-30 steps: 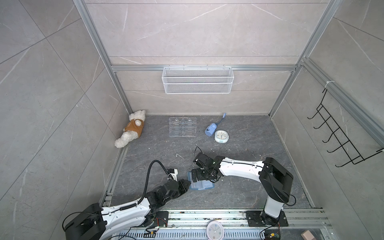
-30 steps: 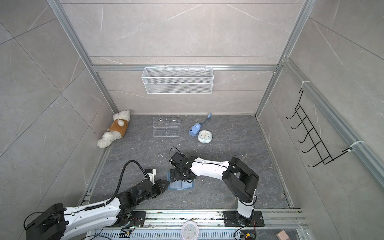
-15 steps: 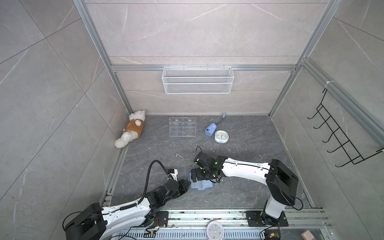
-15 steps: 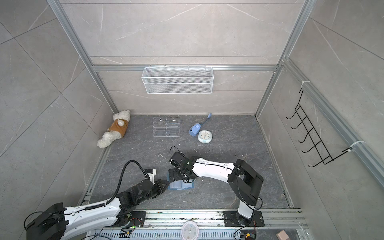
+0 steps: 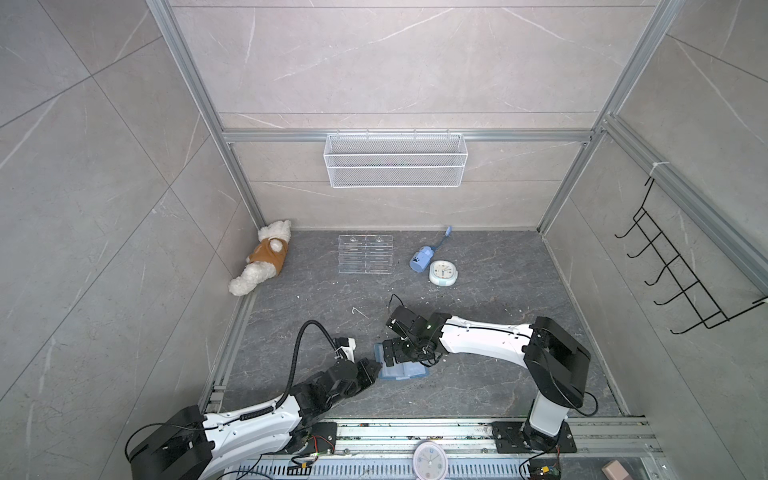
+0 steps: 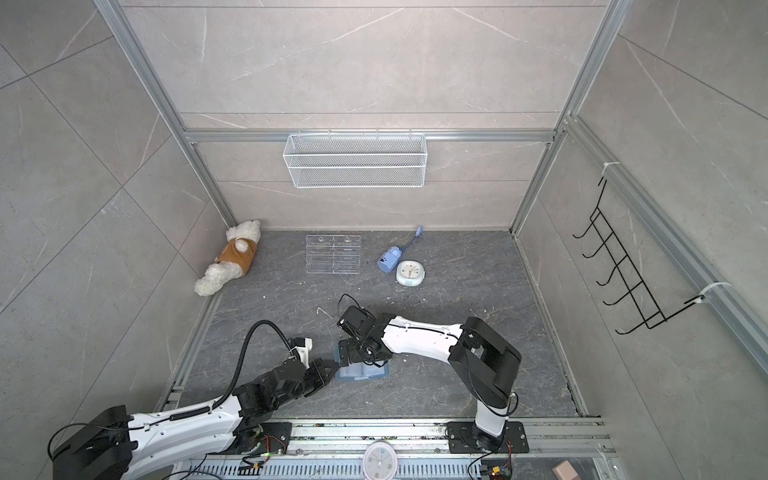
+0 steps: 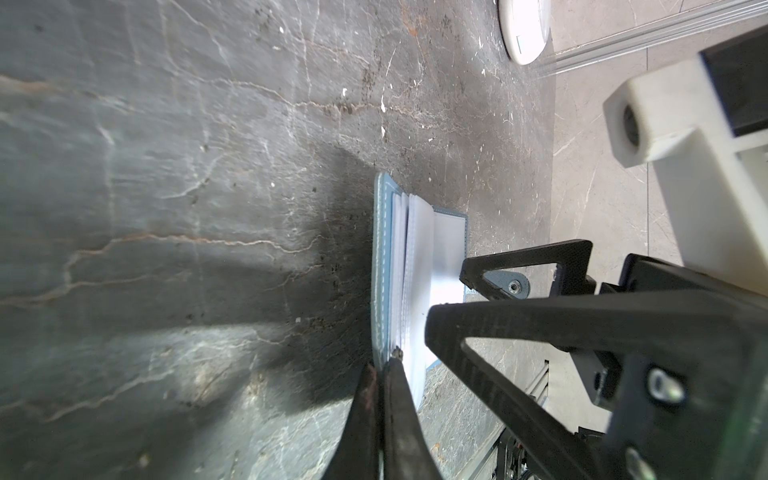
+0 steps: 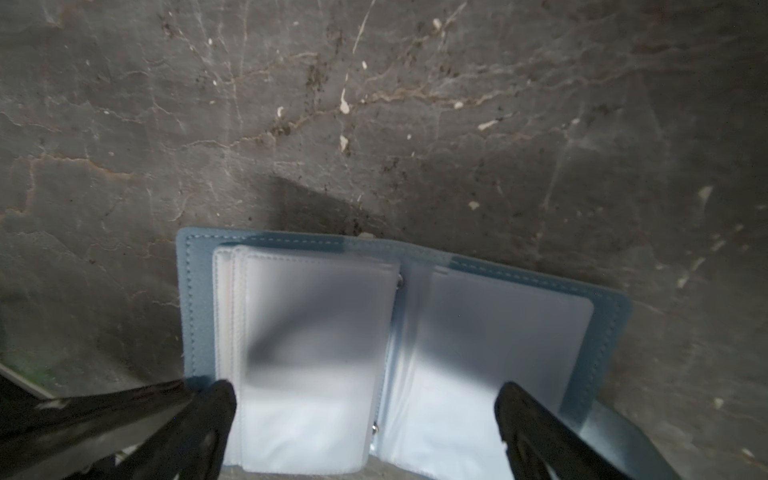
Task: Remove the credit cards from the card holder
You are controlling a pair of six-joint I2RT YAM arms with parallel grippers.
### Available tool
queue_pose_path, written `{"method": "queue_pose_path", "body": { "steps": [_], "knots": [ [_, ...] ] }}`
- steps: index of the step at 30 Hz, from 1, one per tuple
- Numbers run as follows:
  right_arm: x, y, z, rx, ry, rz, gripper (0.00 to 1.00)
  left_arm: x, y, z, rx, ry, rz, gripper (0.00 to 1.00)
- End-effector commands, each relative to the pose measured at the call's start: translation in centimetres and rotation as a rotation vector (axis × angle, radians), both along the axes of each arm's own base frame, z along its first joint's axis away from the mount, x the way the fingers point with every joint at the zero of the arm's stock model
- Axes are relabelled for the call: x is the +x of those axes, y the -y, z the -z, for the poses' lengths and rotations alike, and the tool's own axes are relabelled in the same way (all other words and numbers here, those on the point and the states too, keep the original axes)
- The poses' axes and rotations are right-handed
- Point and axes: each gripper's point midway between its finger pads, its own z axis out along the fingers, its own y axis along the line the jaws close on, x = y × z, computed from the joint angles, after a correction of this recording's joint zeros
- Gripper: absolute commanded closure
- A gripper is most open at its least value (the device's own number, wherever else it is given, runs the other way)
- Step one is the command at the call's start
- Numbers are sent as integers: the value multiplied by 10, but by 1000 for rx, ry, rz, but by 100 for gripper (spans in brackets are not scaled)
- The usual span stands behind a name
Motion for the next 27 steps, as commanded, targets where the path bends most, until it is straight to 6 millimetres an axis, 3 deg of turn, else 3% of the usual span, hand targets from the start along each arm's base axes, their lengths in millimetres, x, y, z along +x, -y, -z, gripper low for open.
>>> {"method": "queue_pose_path", "body": {
  "steps": [1,9,27],
  "knots": [
    [-2,-6,1,-12,1,-23,0,5,0,-7,-22,22,-28,100],
    [-4,-8,7,-24,-7,-26,0,5,0,-7,-22,22,-28,100],
    [1,25,13,-138,28,36,0,5,-3,-7,-18,22,-34,100]
  ]
}}
